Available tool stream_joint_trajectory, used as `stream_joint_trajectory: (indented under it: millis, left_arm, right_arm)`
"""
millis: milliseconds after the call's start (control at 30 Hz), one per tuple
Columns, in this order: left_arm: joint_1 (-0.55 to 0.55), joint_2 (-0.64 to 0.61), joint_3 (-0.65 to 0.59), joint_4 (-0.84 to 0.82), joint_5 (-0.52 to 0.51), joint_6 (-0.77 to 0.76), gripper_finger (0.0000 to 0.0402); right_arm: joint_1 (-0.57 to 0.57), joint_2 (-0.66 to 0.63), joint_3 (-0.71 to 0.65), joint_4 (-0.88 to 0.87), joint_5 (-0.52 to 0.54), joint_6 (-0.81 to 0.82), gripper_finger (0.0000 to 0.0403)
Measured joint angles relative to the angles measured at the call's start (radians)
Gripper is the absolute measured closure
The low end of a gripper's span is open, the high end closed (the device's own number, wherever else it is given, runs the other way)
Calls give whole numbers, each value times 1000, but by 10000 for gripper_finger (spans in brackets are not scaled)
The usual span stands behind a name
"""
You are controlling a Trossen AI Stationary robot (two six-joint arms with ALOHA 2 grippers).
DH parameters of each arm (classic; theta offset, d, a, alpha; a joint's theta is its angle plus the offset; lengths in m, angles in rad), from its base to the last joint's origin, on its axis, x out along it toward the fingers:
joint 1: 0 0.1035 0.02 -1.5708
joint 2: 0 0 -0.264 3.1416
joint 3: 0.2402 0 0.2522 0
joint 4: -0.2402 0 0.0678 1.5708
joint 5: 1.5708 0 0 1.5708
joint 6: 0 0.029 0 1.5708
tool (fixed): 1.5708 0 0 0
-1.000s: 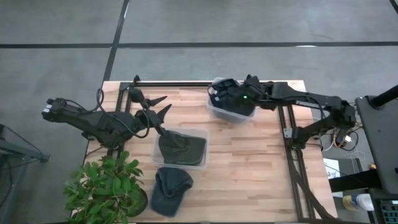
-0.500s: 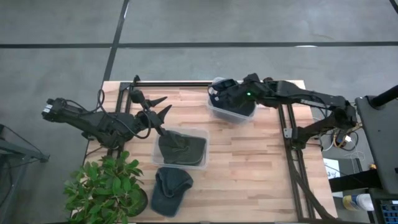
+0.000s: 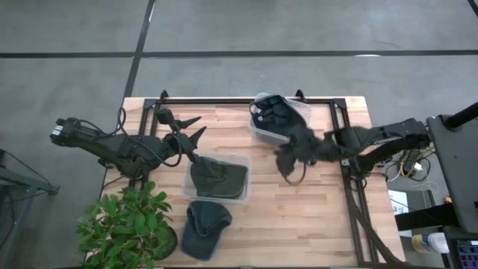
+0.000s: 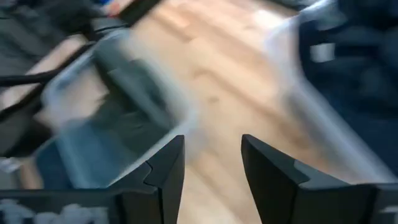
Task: Pick & Place hat
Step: Put the blue cap into the top transparent bin
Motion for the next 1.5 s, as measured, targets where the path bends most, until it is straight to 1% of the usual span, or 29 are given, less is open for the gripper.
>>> stream_joint_trajectory:
  millis: [167,333,433,533,667,767,867,1000,1100,1200,1267,1367,1500]
  left_arm:
    - [-1,0,-20,0,0,-21,245]
    - [-1,2,-30,0,11,-34,245]
    - [-1,2,-29,0,12,-34,245]
    - [-1,2,-29,0,12,-34,245]
    - [0,2,-29,1,13,-34,245]
    - [0,2,-28,1,13,-48,245]
    - [0,2,-28,1,14,-90,245]
    - [0,2,-28,1,14,-109,245]
    - [0,2,-28,1,14,-109,245]
    - [0,2,-28,1,14,-112,245]
    - [0,2,-28,1,14,-114,245]
    - [0,2,-27,1,18,-115,245]
    - [0,2,-27,1,18,-119,245]
  right_arm:
    - [133,56,-1,146,0,58,246]
    - [242,173,-1,322,1,115,252]
    - [298,255,-1,389,-10,189,256]
    - [343,339,-1,434,-27,298,258]
    - [393,445,-1,545,-27,415,257]
    - [411,534,-1,651,-22,478,251]
    - [418,620,-1,750,-47,506,231]
    - [417,727,-1,942,-55,541,184]
    - [401,785,-1,1112,-89,553,147]
    - [382,840,0,1220,-96,609,126]
    - [373,868,-1,1250,-106,645,123]
    - [361,892,21,1239,-170,702,124]
    - [347,906,79,1191,-179,695,131]
